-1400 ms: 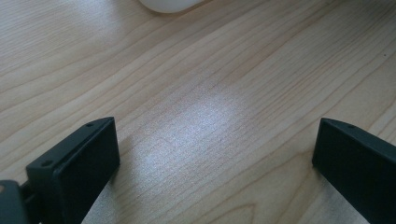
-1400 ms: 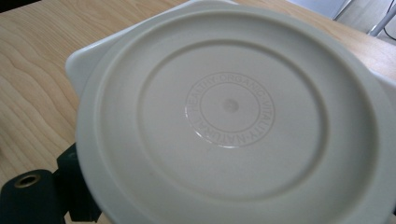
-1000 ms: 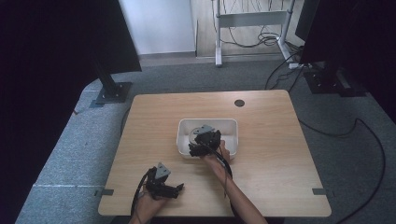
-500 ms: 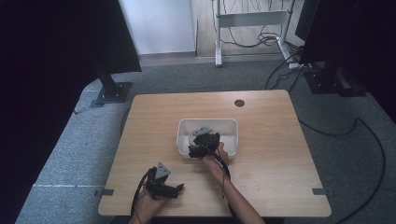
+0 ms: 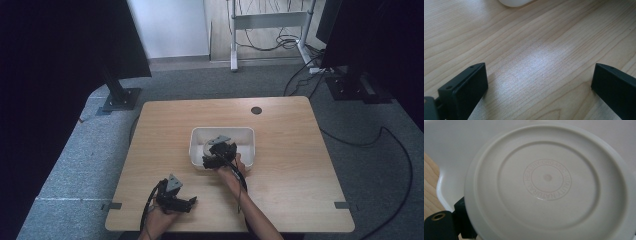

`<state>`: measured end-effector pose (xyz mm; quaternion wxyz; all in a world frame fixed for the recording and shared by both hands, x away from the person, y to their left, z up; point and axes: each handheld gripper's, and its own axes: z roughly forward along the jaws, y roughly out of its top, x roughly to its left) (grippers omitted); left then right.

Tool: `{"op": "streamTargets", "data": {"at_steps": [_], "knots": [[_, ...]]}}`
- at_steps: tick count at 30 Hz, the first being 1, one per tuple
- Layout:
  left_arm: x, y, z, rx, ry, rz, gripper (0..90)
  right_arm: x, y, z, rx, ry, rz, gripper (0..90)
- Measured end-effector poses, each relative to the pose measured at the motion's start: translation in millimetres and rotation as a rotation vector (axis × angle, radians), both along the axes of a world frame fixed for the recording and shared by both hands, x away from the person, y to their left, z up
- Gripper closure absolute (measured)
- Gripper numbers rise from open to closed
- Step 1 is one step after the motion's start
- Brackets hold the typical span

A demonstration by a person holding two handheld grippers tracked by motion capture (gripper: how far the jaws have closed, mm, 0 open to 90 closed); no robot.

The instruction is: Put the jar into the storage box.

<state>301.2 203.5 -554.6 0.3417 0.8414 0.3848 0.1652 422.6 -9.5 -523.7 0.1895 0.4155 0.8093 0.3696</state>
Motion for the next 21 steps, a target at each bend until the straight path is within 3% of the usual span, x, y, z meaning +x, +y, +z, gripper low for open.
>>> {"op": "streamTargets", "data": {"at_steps": [11,21], "knots": [[0.0,-0.1,0.0,-0.001,0.0,0.0,0.5,-1.4,-1.1,0.7,0.019,0.007,0.02,3.0],[0.0,0.0,0.0,-0.001,0.0,0.0,0.4,-5.1,-5.8,6.6,0.022,-0.022,0.043,2.6]]}}
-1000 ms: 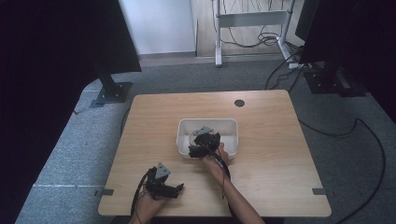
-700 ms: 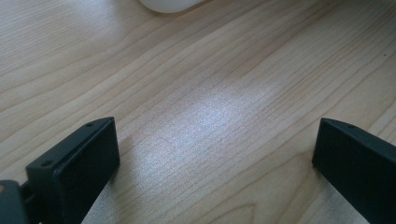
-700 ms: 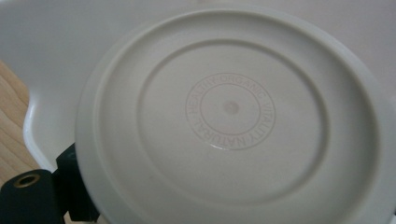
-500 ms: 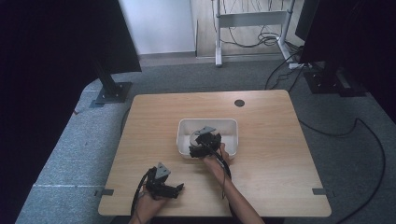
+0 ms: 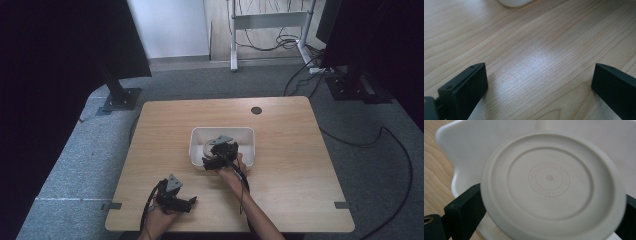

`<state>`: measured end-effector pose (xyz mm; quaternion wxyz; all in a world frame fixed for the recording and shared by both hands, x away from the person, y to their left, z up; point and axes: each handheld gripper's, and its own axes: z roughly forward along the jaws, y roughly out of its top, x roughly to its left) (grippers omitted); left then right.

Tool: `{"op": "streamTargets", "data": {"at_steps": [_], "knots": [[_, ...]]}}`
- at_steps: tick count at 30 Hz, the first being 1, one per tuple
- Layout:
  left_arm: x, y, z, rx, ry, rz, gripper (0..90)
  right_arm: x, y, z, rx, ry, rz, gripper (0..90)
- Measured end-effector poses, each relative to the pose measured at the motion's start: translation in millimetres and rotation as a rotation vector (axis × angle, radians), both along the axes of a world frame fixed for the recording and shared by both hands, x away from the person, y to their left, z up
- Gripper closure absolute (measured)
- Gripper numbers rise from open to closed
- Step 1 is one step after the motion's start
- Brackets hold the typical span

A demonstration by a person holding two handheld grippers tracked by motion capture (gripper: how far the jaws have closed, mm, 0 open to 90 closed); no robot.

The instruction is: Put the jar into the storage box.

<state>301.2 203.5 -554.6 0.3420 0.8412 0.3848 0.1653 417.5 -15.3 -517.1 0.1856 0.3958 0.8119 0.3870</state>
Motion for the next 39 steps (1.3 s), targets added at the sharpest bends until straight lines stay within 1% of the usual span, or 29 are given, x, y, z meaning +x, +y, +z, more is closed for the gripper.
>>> {"op": "streamTargets", "data": {"at_steps": [8,15,21,27,39], "knots": [[0.0,0.0,0.0,0.0,0.0,0.0,0.5,-4.5,-3.8,5.0,-0.012,-0.016,0.022,2.6],[0.0,0.0,0.0,0.001,0.0,0.0,0.5,-10.9,-10.8,11.1,-0.007,-0.039,0.043,2.8],[0.0,0.0,0.0,0.001,0.0,0.0,0.5,-16.4,-16.8,17.0,0.007,-0.052,0.054,3.2],[0.0,0.0,0.0,0.0,0.0,0.0,0.5,-21.7,-22.9,18.2,0.01,-0.054,0.067,3.5],[0.0,0.0,0.0,0.0,-0.001,0.0,0.5,-36.1,-34.7,21.7,0.003,-0.079,0.108,3.8]]}}
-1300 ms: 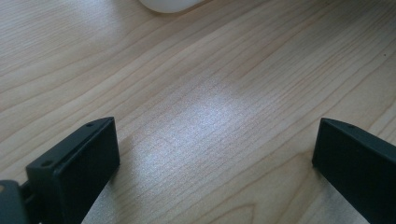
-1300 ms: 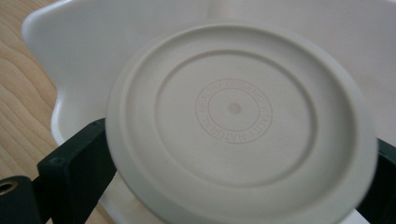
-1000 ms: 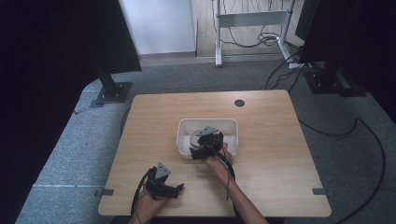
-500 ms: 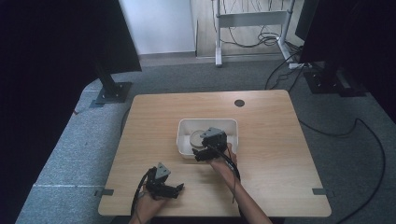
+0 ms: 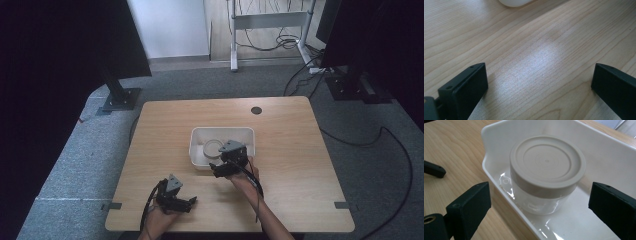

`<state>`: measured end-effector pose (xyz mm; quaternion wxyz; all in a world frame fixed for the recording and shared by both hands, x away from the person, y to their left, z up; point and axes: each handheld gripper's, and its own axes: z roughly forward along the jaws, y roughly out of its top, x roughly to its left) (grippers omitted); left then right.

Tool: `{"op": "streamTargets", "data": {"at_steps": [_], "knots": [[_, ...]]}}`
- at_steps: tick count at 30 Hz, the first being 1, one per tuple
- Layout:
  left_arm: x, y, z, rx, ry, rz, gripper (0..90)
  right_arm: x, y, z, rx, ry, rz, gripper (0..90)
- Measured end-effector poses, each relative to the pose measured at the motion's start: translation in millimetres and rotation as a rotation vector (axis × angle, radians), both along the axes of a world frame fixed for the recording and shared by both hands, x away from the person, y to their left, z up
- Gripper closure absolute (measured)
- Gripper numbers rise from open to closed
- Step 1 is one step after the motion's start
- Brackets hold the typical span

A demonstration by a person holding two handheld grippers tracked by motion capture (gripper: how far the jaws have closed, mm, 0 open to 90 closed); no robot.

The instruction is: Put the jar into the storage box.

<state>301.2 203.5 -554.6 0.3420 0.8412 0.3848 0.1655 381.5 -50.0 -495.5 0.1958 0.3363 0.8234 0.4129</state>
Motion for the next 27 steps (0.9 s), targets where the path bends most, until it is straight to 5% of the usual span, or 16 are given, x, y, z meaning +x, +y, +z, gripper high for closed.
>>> {"op": "streamTargets", "data": {"at_steps": [27], "knots": [[0.0,0.0,0.0,0.0,0.0,0.0,0.5,-34.2,-47.9,-1.1,0.009,-0.046,0.038,5.3]]}}
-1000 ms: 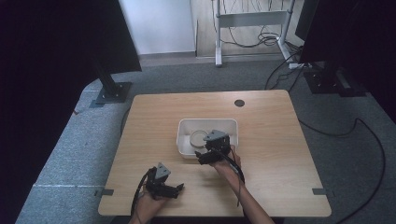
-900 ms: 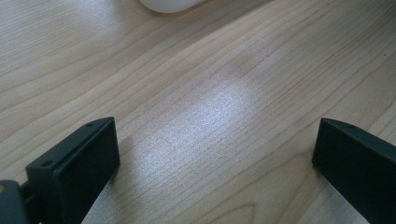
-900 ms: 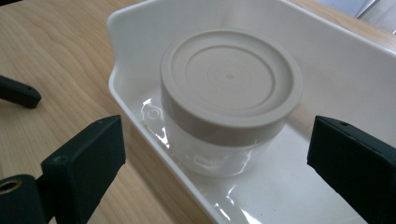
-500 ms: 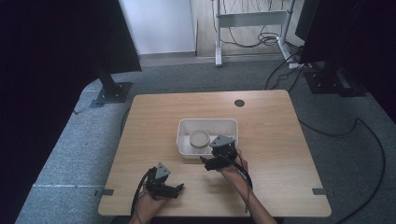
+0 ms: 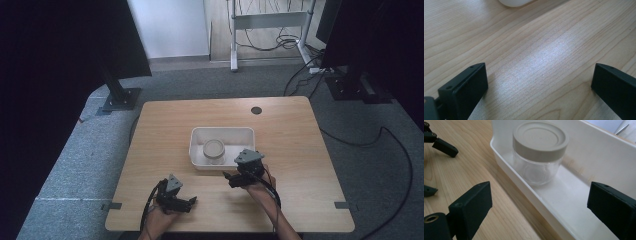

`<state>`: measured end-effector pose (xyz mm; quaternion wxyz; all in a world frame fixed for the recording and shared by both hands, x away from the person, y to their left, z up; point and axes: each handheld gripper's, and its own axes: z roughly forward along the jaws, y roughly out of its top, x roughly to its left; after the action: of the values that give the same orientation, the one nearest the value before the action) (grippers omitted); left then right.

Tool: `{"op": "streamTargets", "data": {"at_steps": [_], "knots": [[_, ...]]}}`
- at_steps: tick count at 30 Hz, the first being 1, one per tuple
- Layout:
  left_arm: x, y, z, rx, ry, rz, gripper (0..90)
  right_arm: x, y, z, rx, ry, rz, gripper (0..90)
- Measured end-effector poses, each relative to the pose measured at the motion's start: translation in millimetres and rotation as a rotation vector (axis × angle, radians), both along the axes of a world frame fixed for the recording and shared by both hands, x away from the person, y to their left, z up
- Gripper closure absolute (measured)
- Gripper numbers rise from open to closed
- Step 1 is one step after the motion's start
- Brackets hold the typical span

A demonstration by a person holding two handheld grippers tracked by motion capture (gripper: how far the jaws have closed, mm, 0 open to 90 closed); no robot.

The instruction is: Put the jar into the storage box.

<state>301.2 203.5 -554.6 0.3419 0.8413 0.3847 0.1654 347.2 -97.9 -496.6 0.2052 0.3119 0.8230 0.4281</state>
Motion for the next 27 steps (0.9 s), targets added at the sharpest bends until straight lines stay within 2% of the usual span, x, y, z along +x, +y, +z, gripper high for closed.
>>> {"op": "streamTargets", "data": {"at_steps": [19,27], "knots": [[0.0,0.0,0.0,0.0,0.0,0.0,0.5,-23.2,-41.9,-12.7,-0.004,-0.005,-0.027,5.4],[0.0,0.0,0.0,0.0,0.0,0.0,0.5,-32.9,-62.5,-19.8,0.006,0.0,-0.059,5.5]]}}
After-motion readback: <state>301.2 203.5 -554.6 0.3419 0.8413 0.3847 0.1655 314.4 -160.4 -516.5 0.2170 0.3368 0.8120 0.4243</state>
